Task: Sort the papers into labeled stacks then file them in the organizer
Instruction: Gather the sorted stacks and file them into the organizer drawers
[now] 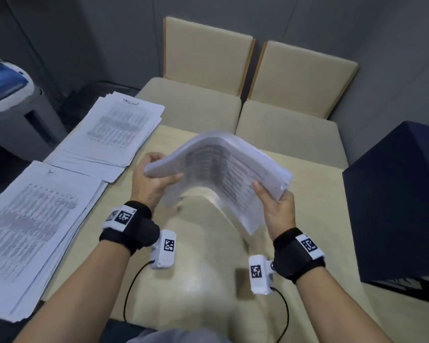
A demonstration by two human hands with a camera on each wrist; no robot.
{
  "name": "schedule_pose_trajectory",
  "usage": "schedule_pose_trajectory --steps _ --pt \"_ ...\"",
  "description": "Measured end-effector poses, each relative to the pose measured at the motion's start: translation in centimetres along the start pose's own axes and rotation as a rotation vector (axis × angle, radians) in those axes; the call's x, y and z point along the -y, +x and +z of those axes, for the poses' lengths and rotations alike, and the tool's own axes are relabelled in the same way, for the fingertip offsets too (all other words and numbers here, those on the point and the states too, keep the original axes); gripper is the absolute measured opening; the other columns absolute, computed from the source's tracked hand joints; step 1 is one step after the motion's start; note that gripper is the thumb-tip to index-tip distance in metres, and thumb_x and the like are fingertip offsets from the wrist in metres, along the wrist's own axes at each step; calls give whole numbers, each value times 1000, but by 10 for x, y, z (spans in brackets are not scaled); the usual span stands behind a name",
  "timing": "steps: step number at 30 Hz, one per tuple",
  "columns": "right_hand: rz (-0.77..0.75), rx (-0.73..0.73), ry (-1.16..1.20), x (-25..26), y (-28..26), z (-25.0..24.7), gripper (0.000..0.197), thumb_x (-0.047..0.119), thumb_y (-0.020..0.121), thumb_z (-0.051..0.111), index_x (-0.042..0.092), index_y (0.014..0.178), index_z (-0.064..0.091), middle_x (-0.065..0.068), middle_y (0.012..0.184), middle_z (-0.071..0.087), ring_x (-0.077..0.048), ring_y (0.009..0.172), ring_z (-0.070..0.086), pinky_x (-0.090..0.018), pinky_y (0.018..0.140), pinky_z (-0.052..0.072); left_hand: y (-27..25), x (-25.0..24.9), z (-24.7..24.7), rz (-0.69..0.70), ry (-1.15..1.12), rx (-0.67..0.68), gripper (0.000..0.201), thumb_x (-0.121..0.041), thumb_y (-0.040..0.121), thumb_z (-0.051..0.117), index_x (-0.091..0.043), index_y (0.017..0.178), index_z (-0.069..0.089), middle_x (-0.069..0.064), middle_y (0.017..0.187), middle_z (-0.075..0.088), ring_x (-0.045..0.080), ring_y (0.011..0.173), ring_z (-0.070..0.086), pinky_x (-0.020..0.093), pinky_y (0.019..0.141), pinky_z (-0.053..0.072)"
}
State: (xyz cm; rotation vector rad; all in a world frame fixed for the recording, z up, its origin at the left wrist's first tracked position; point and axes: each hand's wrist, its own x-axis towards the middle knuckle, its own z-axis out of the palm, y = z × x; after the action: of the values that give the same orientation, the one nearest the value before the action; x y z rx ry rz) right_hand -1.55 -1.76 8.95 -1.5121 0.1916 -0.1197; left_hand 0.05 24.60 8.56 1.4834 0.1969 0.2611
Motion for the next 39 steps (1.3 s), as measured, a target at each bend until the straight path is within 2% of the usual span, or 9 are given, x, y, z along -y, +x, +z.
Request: schedule_pose_trajectory --steps 6,10,13,18,23,27,32,37,39 --pt "45 -59 -71 -35 11 -16 26 4 79 78 18 100 70 7 90 76 -9 87 72 -22 71 56 19 26 3 -35 -19 -88 41 -2 56 79 -20 87 62 -9 79 68 3 67 61 23 59 52" --pt "198 -58 -218 -68 13 -30 23 11 80 79 24 96 69 14 88 75 -7 89 70 -34 84 57 17 70 1 -204 44 -68 39 10 59 76 -22 80 73 -13 78 74 4 73 68 30 70 55" --pt "149 -83 -216 -64 12 -34 16 16 84 76 26 95 70 11 94 76 -10 93 71 -32 86 57 20 74 5 -188 -18 -161 44 19 58 69 -21 76 72 -16 73 72 1 68 66 25 61 55" --pt "250 -28 -313 -69 5 -33 22 15 84 75 33 94 66 22 93 71 10 90 65 -9 78 48 23 81 13 -246 94 13 24 -11 77 79 -21 96 69 -17 82 73 2 78 67 26 68 54" --pt "219 63 -434 -27 18 -61 8 24 92 67 20 96 72 0 98 76 -20 95 72 -42 86 57 43 62 27 -265 162 191 18 -16 91 64 -9 108 65 -21 76 72 -4 71 69 13 62 53" --pt "248 83 -236 27 4 -101 24 12 94 62 8 117 68 -2 111 74 -20 103 71 -36 91 54 38 49 47 -405 61 307 27 -18 96 55 -3 118 61 7 104 73 16 79 72 28 65 59" --pt "281 64 -88 57 -43 -149 29 9 92 61 8 121 65 -7 118 71 -26 109 68 -41 95 53 3 35 75 -557 29 454 38 -44 96 49 -13 111 65 1 99 76 17 84 73 27 63 59" --pt "342 78 -73 52 -81 -202 29 15 96 57 9 124 63 -6 119 71 -25 109 68 -38 94 54 -51 39 103 -584 70 497 48 -37 82 64 -3 115 64 16 109 72 33 92 71 47 84 56" --pt "354 76 -48 47 -97 -228 31 16 97 57 8 126 62 -5 120 70 -24 110 67 -40 97 52 -83 40 120 -556 79 443 43 -34 83 66 -2 111 65 15 104 73 29 85 72 40 75 60"
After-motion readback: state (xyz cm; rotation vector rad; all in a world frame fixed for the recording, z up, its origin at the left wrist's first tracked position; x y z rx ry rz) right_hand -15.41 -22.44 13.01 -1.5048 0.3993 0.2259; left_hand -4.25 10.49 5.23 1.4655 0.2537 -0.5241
